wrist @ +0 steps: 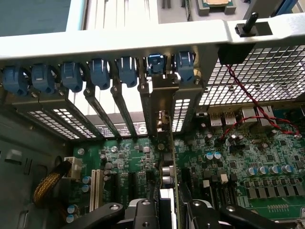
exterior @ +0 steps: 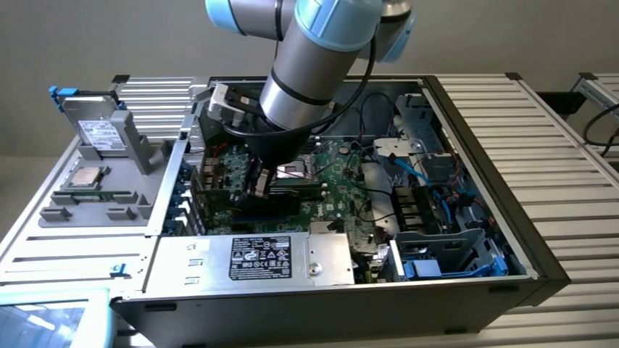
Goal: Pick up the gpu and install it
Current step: 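Insert the gpu into the slot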
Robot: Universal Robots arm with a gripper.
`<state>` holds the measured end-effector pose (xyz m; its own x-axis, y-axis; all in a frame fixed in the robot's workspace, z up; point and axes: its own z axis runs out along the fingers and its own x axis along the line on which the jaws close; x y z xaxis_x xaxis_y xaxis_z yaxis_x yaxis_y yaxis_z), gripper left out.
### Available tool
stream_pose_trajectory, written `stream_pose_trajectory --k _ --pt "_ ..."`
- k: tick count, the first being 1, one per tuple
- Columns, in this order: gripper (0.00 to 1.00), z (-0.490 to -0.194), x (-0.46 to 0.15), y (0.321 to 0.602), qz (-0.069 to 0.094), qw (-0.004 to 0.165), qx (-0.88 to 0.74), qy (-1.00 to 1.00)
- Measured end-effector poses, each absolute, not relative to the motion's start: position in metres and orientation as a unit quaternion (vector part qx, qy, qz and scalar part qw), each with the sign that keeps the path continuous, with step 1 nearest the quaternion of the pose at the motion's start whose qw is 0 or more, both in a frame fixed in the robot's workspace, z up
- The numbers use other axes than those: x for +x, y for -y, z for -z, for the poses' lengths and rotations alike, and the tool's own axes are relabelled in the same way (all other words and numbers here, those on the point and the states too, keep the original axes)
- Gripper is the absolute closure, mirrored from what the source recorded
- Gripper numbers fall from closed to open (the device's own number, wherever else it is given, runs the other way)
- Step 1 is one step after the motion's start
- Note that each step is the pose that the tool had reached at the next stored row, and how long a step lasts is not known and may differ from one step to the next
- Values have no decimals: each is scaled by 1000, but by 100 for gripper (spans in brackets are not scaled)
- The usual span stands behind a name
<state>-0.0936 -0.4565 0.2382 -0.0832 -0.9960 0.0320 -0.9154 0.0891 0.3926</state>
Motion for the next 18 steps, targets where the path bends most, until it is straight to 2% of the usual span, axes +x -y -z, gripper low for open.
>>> stream_pose_trajectory --k 18 --pt "72 -238 -92 455 137 148 669 716"
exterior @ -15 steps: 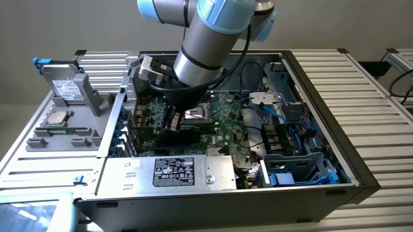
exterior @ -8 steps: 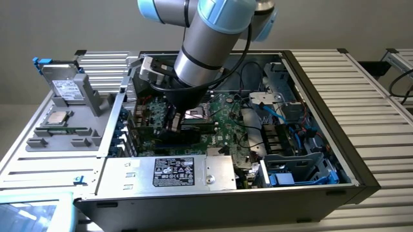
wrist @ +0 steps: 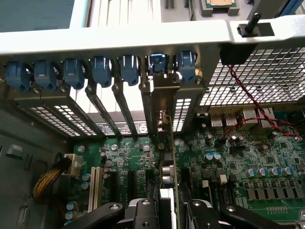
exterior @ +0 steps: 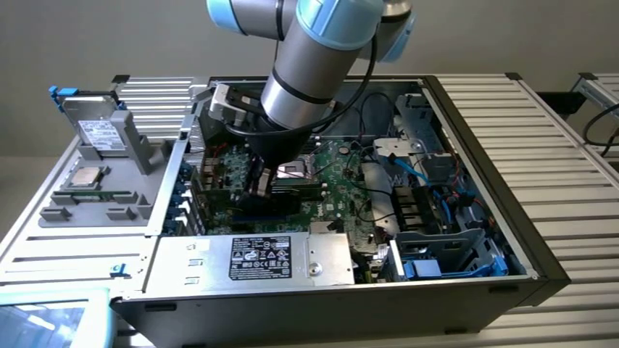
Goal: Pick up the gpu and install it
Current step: 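Insert the gpu into the slot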
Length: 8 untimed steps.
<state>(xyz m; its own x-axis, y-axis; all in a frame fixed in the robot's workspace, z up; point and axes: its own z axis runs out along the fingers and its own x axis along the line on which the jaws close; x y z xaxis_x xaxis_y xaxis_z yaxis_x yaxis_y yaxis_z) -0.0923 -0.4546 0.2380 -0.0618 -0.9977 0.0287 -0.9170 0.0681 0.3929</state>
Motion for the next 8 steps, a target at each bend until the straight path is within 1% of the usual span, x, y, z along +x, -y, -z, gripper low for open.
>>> stream_pose_trajectory --k 8 --pt "72 -237 -92 455 137 148 670 714"
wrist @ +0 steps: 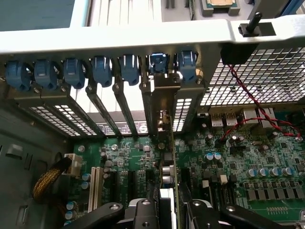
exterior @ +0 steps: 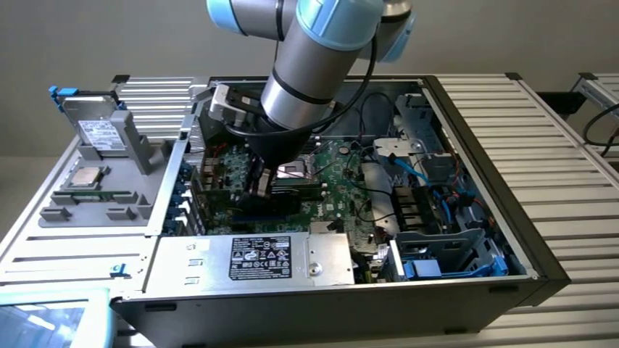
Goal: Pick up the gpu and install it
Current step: 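Insert the gpu into the slot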
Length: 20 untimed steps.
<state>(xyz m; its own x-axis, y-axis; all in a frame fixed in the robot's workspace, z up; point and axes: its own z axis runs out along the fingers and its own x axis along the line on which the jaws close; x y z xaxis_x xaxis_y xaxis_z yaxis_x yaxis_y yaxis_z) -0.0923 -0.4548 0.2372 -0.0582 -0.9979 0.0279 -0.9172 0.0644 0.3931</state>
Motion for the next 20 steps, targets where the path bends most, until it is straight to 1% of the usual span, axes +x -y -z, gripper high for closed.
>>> stream_pose_trajectory --k 20 --pt "72 -230 -92 455 136 149 672 713"
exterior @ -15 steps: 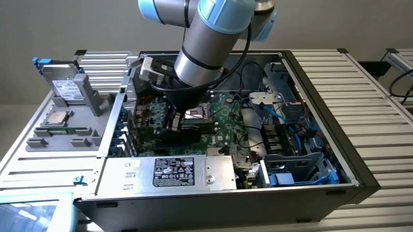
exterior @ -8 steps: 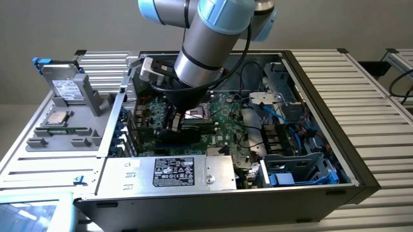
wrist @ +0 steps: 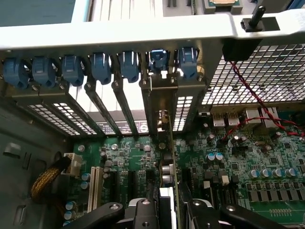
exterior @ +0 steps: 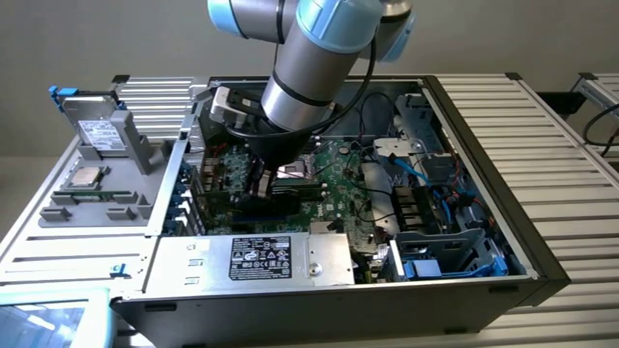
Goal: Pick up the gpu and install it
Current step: 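Insert the gpu into the slot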
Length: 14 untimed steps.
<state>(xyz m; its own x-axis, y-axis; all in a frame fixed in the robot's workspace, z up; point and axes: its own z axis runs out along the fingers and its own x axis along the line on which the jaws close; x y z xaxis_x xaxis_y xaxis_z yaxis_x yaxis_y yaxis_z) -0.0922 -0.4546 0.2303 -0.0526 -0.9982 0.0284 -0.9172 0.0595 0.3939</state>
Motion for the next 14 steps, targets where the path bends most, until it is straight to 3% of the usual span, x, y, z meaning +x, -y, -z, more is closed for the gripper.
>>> stream_pose_trajectory --k 14 --pt "72 -237 -92 455 137 147 672 712"
